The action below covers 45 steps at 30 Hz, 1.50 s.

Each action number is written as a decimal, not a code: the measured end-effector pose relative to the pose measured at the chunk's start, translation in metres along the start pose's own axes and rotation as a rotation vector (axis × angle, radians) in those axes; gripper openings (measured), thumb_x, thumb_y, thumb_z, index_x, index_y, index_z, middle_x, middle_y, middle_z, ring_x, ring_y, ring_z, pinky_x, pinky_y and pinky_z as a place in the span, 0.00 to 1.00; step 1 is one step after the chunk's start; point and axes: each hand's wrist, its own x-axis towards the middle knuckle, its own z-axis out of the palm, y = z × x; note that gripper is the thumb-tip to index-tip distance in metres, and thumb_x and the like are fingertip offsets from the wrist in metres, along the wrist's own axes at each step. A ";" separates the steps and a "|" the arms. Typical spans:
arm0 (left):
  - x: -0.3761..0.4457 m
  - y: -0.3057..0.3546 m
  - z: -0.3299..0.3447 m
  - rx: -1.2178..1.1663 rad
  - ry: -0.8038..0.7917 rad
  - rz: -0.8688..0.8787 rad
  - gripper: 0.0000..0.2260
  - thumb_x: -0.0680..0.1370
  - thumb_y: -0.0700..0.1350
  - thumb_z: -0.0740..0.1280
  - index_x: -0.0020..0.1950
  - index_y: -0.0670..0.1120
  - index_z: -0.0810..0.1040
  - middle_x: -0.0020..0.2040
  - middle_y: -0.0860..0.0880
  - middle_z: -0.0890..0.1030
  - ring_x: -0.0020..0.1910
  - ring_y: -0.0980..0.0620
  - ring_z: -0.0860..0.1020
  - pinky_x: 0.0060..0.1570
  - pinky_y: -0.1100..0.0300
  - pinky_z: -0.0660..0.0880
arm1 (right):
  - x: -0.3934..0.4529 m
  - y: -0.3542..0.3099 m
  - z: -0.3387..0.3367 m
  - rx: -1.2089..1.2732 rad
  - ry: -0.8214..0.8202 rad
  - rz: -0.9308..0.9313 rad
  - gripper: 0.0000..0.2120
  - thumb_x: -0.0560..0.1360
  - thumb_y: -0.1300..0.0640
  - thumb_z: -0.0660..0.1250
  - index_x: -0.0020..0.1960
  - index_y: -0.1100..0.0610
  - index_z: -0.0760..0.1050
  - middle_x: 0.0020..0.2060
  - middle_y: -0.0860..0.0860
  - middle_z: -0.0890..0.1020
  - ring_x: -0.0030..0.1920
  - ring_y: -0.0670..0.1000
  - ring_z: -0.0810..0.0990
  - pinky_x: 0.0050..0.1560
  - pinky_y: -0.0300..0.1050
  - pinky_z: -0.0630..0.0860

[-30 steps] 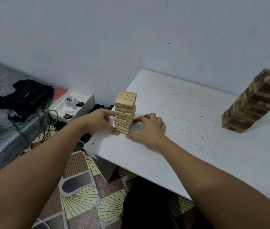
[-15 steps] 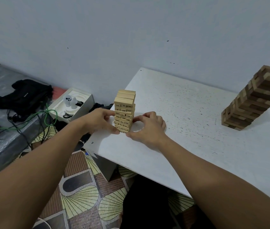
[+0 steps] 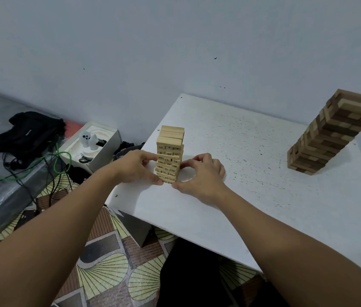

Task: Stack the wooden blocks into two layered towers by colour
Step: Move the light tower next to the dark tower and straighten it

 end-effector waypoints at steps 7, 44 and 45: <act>0.006 0.019 0.016 -0.008 -0.018 0.000 0.20 0.67 0.54 0.83 0.54 0.69 0.85 0.60 0.59 0.82 0.62 0.54 0.77 0.69 0.49 0.74 | -0.010 0.019 -0.012 0.009 0.011 0.024 0.27 0.64 0.30 0.76 0.61 0.34 0.77 0.60 0.40 0.64 0.60 0.46 0.57 0.73 0.52 0.59; -0.006 0.091 0.086 0.055 -0.065 0.013 0.48 0.60 0.60 0.85 0.77 0.65 0.68 0.61 0.58 0.75 0.62 0.54 0.73 0.68 0.50 0.71 | -0.084 0.091 -0.071 0.151 -0.033 0.121 0.42 0.66 0.30 0.72 0.77 0.35 0.62 0.69 0.41 0.62 0.72 0.48 0.56 0.78 0.54 0.53; -0.011 0.090 0.081 -0.029 -0.064 0.021 0.51 0.59 0.60 0.86 0.79 0.64 0.65 0.63 0.58 0.74 0.64 0.55 0.72 0.68 0.52 0.70 | -0.086 0.091 -0.073 0.244 -0.023 0.126 0.42 0.68 0.29 0.68 0.78 0.36 0.60 0.72 0.41 0.62 0.74 0.48 0.56 0.78 0.55 0.55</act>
